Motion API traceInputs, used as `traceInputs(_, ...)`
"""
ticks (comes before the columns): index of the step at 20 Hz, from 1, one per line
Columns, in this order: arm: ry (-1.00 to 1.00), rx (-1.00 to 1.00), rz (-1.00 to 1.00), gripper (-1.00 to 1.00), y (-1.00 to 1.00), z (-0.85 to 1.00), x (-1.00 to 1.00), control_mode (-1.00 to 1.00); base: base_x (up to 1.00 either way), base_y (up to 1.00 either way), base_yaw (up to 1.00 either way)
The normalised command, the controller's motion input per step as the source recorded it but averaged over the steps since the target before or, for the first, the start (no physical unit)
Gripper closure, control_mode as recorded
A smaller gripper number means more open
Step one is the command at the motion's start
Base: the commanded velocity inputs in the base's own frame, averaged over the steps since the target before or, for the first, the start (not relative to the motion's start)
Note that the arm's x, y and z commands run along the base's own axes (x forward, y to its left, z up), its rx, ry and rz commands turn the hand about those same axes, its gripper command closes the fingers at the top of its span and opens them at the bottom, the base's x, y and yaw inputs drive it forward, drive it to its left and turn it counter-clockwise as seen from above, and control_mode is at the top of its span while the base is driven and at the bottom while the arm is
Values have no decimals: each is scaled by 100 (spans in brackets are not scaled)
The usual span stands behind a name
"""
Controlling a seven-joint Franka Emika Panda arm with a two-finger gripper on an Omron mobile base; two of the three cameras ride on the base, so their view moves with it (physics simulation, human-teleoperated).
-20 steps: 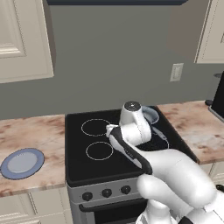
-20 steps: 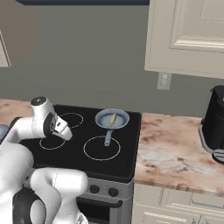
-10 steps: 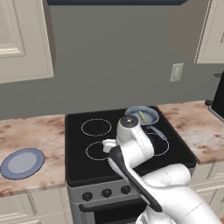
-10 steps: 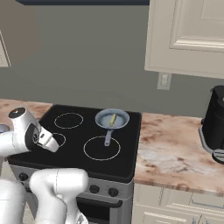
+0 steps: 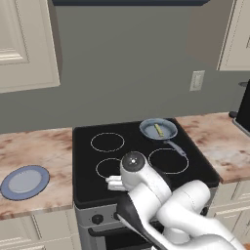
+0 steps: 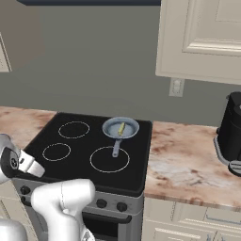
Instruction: Pick up the butter stick and place it in the pan. Then turn on the burner for the pan.
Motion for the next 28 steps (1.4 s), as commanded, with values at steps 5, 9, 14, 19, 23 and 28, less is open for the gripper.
traceInputs(5,-23,-2,1,-100,26,-2,-19,-100,0,0,0)
traceInputs(9,-21,0,1,-100,11,-21,-11,-100,0,0,0)
traceInputs(14,-14,0,0,-100,0,-42,0,-100,0,0,0)
traceInputs(19,-15,0,0,-100,-2,-42,0,-100,0,0,0)
traceInputs(23,-26,1,7,-100,-18,-24,2,-100,0,0,0)
traceInputs(28,-20,0,9,-100,-9,-40,13,-100,0,0,0)
